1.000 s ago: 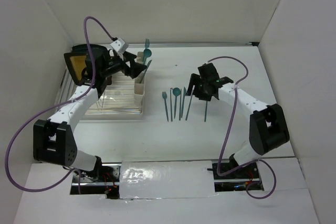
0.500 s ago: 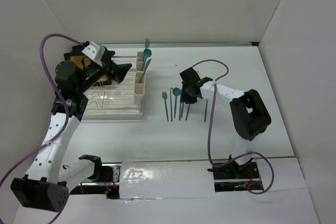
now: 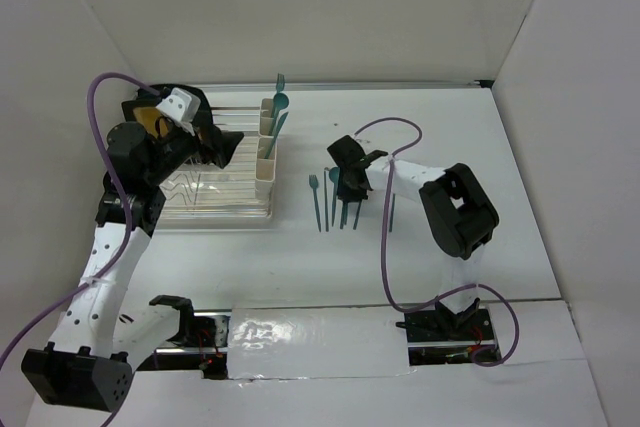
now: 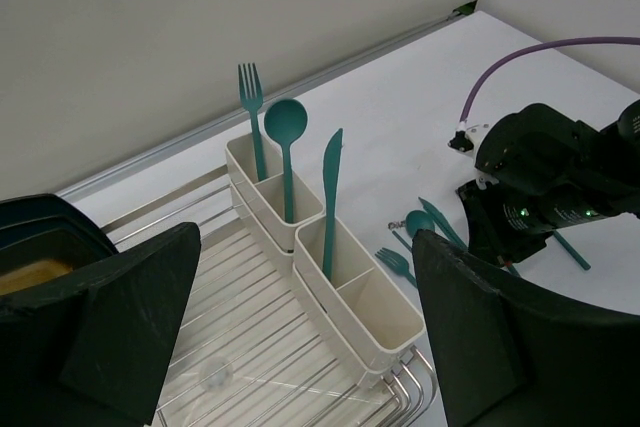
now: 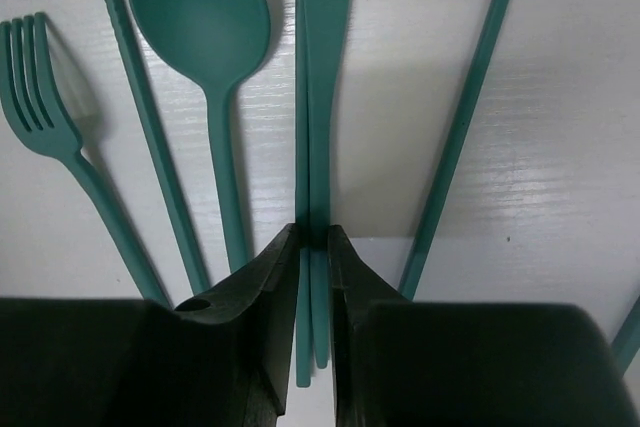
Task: Sort the eating utensils into containers
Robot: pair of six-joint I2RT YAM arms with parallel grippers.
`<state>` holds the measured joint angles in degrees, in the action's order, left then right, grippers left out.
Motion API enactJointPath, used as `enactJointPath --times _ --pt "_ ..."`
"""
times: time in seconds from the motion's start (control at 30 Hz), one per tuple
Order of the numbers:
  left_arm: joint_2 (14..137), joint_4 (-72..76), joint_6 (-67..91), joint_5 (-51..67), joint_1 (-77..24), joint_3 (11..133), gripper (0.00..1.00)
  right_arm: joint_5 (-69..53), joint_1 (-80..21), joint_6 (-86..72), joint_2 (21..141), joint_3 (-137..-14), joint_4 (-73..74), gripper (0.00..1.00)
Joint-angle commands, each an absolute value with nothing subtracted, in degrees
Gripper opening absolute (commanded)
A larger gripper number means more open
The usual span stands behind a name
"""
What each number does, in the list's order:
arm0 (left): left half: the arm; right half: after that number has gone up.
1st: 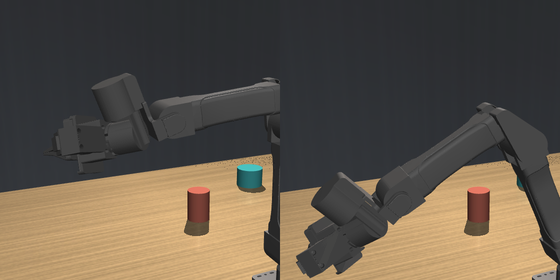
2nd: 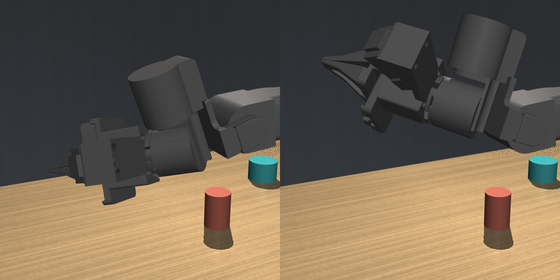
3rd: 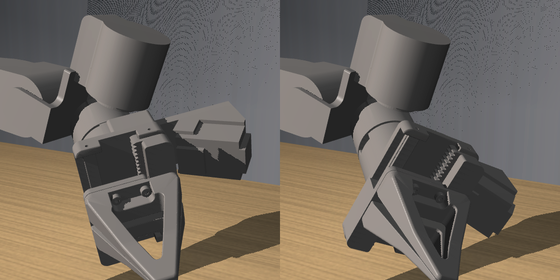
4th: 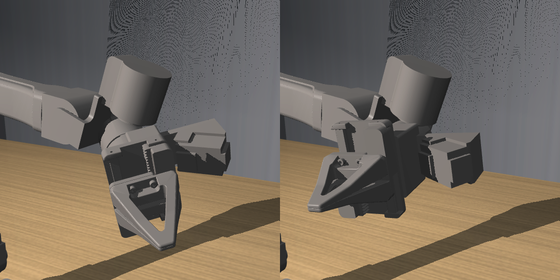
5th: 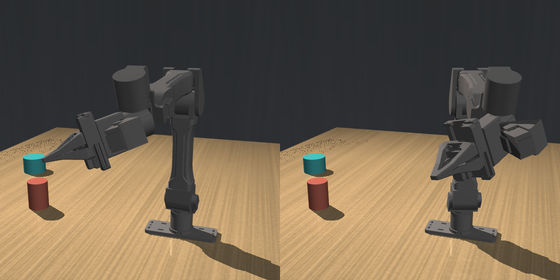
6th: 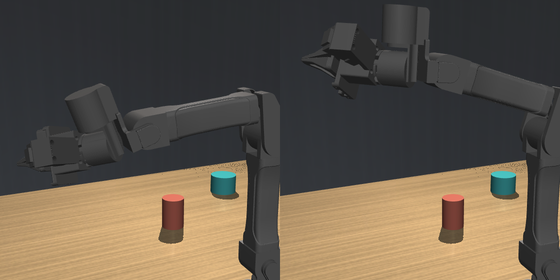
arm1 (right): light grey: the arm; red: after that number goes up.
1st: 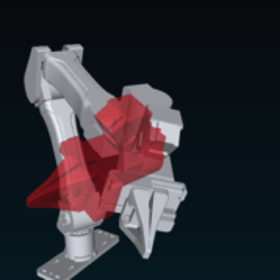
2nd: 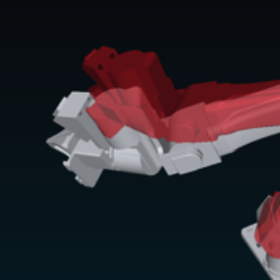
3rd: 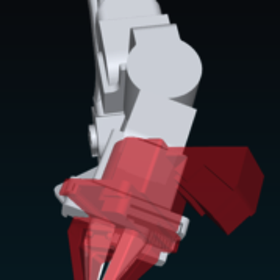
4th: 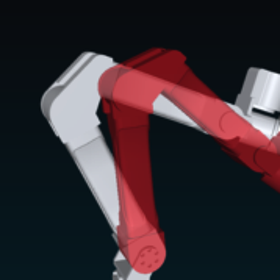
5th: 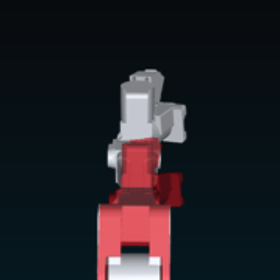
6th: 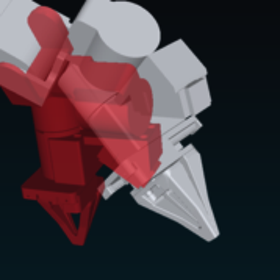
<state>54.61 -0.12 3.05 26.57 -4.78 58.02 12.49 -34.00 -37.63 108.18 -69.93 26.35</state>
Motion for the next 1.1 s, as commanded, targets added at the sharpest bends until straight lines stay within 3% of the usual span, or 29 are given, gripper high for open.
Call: enactJointPath --times 0.0,0.13,0.3,0.53,1.07 --pt "52.82 0.70 1.85 25.84 -4.13 57.66 1.00 15.29 -34.28 -39.29 107.67 -69.00 26.89 0.21" --pt "53.08 0.70 2.37 26.63 -4.13 57.13 1.00 15.29 -34.37 -39.46 108.10 -67.86 26.89 0.20" --pt "53.35 0.18 1.94 27.51 -4.13 57.57 1.00 15.82 -34.28 -39.73 109.33 -67.32 27.50 0.35" --pt "53.53 0.18 1.93 28.21 -4.22 57.57 1.00 13.89 -34.36 -39.02 104.86 -65.65 26.98 0.47" --pt "53.96 0.18 2.29 30.76 -4.13 57.39 1.00 16.43 -27.60 -37.53 94.40 -65.22 33.13 0.48"
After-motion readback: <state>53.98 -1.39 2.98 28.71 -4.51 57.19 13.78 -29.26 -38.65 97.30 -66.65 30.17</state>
